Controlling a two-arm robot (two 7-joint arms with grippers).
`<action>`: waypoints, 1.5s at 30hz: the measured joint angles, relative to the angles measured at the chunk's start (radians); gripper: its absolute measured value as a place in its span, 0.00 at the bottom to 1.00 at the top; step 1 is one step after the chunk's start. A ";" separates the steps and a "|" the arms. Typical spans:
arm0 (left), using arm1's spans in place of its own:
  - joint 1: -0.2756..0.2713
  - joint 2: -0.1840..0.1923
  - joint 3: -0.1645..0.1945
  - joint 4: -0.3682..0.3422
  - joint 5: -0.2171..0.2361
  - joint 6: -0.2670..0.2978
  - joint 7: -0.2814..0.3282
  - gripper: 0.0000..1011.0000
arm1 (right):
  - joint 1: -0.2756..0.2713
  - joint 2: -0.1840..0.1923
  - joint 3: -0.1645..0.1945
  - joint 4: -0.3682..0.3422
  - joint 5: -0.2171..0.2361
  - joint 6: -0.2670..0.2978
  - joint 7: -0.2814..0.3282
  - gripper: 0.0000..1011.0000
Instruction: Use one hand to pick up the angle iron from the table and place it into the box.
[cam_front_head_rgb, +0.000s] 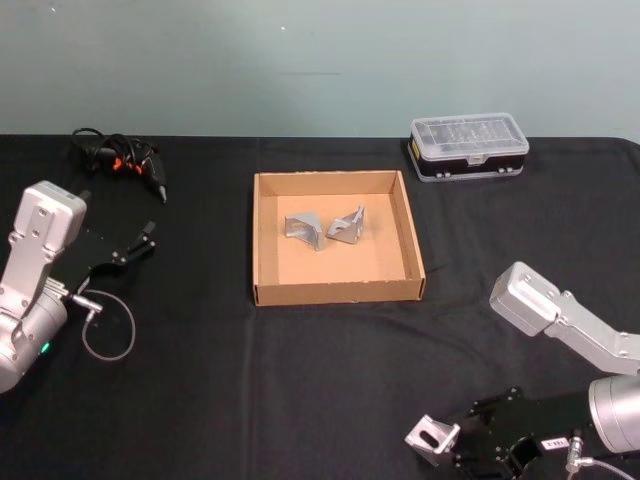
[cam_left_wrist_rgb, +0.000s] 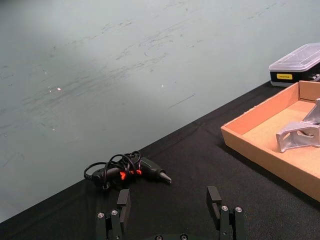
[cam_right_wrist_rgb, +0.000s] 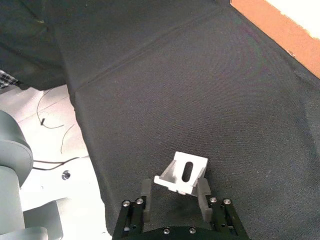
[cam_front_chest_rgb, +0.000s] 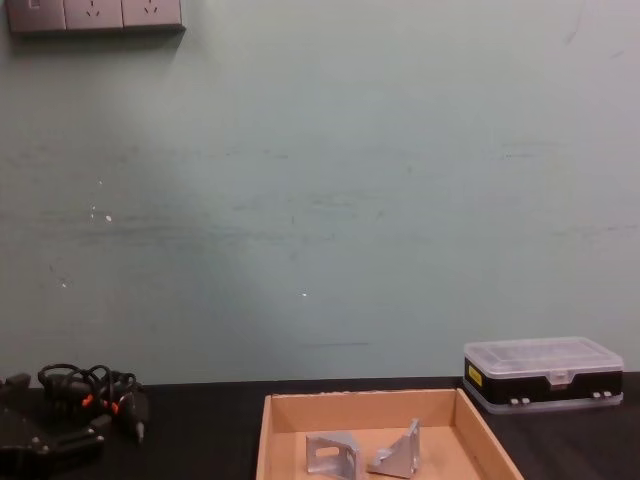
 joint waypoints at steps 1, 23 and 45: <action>0.000 0.000 0.000 0.000 0.000 0.000 0.000 0.99 | 0.000 0.000 0.000 0.000 0.000 0.000 0.000 0.55; 0.000 0.000 0.000 0.000 0.000 0.000 0.000 0.99 | 0.000 0.000 0.000 0.000 -0.001 -0.001 0.001 0.26; 0.000 0.000 0.000 0.000 0.000 0.000 0.000 0.99 | -0.002 0.001 0.007 -0.023 -0.031 -0.042 -0.028 0.05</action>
